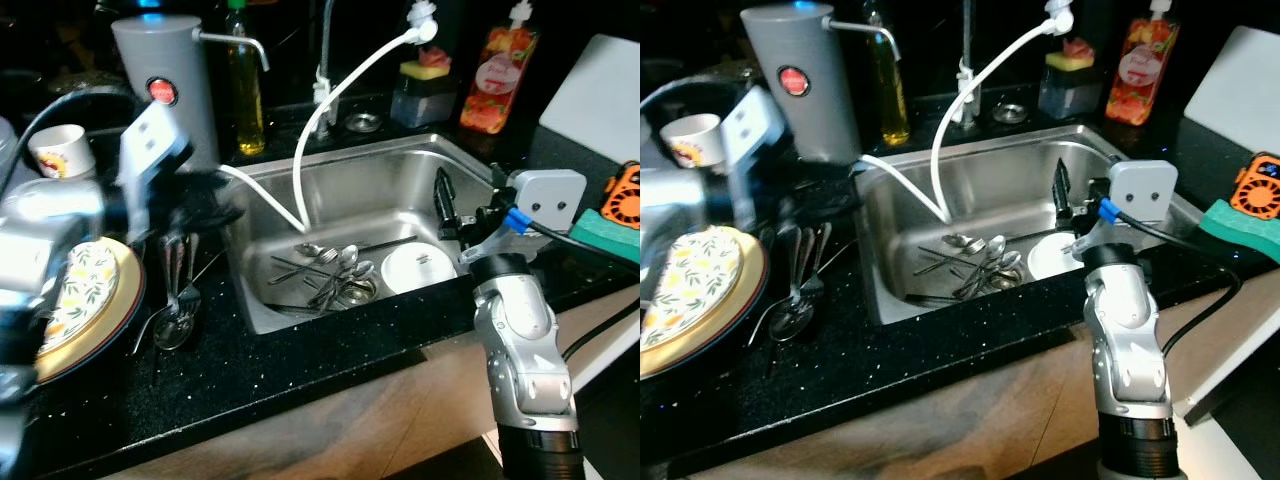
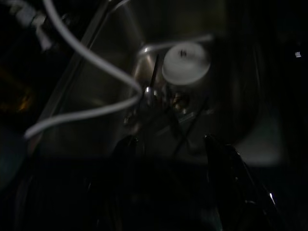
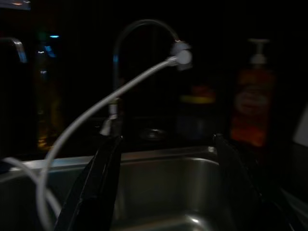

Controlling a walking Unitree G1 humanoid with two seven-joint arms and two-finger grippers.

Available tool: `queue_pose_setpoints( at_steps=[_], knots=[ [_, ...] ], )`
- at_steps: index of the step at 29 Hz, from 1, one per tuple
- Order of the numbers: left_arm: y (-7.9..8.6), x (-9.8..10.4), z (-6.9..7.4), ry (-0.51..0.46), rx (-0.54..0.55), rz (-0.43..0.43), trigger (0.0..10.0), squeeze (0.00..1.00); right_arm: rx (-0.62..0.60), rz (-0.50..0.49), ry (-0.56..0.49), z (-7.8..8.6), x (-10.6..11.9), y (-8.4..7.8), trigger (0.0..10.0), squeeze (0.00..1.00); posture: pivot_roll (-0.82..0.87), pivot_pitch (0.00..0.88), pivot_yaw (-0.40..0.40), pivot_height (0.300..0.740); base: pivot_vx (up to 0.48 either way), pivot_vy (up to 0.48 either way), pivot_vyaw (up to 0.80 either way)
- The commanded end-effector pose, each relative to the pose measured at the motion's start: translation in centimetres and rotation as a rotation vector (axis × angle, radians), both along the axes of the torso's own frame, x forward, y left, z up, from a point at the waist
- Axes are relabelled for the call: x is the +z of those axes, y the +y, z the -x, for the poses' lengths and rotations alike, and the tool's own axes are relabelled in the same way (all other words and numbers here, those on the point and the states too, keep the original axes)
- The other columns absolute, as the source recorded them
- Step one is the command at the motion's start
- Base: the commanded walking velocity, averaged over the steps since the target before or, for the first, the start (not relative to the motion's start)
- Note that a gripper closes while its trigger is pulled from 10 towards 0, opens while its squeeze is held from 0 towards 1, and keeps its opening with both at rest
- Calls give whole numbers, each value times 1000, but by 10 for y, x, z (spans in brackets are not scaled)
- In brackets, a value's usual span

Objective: Kitchen organization

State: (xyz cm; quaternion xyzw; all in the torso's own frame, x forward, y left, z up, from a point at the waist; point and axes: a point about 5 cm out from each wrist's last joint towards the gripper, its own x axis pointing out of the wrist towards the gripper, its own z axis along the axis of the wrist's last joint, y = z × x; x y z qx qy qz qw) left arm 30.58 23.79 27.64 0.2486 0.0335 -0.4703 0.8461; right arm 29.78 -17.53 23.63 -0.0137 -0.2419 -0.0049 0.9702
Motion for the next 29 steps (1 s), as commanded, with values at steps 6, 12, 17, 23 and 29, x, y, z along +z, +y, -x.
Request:
queue_pose_setpoints(
  at_steps=[6, 12, 17, 23, 29],
  knots=[
    [23, -28, 37, 266, -5, -64, 10000, 0, 24, 3, 12, -1, -3, 5, 10000, 0, 107, 0, 15, 740, 0, 0, 0],
    [16, -54, 37, 320, 37, -83, 10000, 0, 22, -1, 21, 0, -6, 6, 10000, 0, 104, 5, 19, 740, 0, 0, 0],
    [11, -75, 31, 322, 81, -144, 9882, 0, 23, -1, 20, 0, -5, 6, 10000, 0, 99, 9, 14, 740, 0, 0, 0],
    [7, -83, 30, 322, 114, -164, 0, 0, 14, 2, 15, 0, -4, 3, 10000, 0, 90, 12, 16, 740, 0, 0, 0],
    [6, -58, 25, 260, 122, -70, 0, 0, 11, 1, 18, 1, -5, 2, 10000, 0, 90, 14, 19, 740, 0, 0, 0]
  ],
)
